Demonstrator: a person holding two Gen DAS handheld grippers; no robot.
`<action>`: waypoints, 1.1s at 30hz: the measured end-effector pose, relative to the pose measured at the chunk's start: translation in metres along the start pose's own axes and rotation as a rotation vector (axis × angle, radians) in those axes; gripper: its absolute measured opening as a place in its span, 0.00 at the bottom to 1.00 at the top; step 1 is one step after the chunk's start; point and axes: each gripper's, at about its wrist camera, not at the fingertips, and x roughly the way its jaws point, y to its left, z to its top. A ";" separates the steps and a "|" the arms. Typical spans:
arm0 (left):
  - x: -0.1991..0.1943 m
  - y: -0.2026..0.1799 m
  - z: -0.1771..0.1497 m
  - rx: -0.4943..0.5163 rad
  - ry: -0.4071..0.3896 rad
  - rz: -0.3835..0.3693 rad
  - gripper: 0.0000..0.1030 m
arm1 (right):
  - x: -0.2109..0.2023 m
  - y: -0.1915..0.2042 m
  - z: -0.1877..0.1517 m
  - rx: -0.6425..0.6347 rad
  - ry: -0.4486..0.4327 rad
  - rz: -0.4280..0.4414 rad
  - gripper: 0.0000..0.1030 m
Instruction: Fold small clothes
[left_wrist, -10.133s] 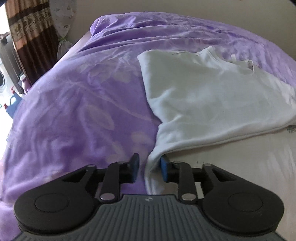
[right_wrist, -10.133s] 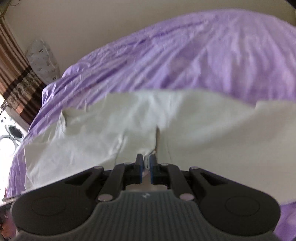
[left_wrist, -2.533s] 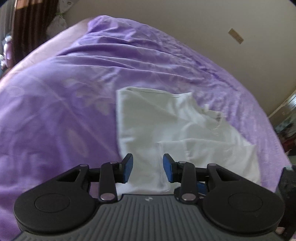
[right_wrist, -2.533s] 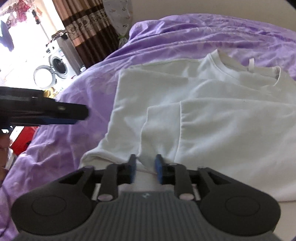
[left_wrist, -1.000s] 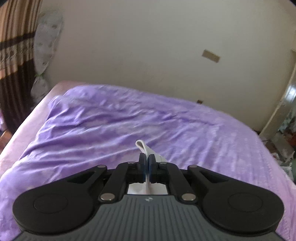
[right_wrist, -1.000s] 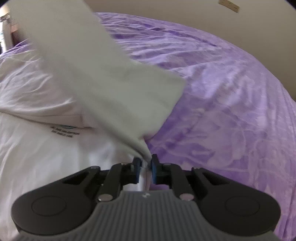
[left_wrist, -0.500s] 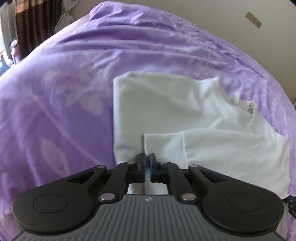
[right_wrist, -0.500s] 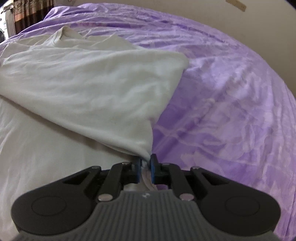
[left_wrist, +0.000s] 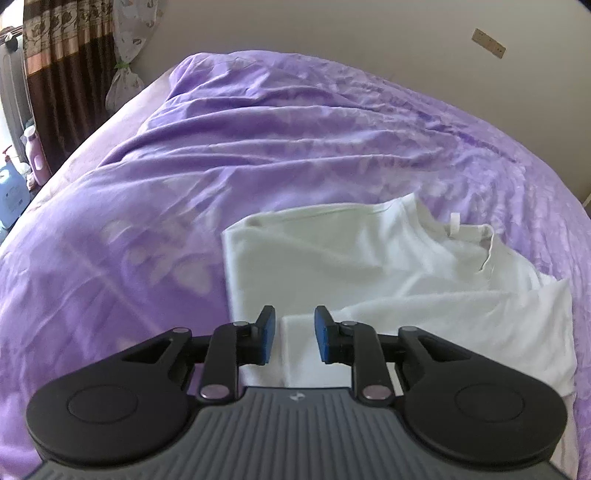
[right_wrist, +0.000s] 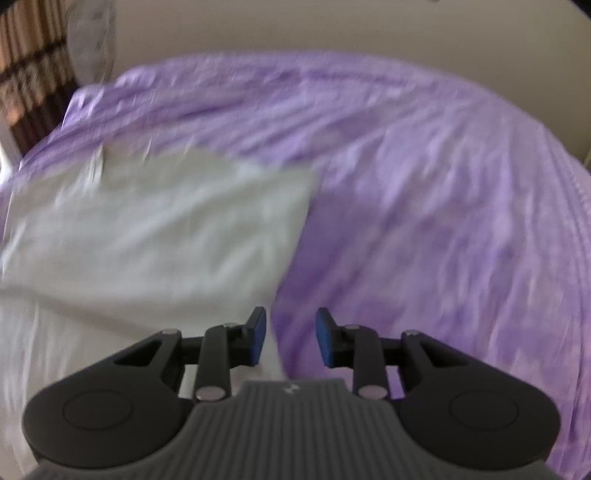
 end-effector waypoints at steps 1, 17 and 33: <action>0.004 -0.006 0.002 0.006 -0.003 -0.001 0.19 | 0.002 0.000 0.007 0.010 -0.015 -0.010 0.24; 0.078 -0.011 -0.011 0.100 0.035 -0.006 0.11 | 0.144 -0.036 0.086 0.421 0.043 0.049 0.00; 0.085 -0.009 -0.011 0.098 0.062 0.014 0.06 | 0.114 -0.066 0.108 0.393 -0.100 -0.012 0.36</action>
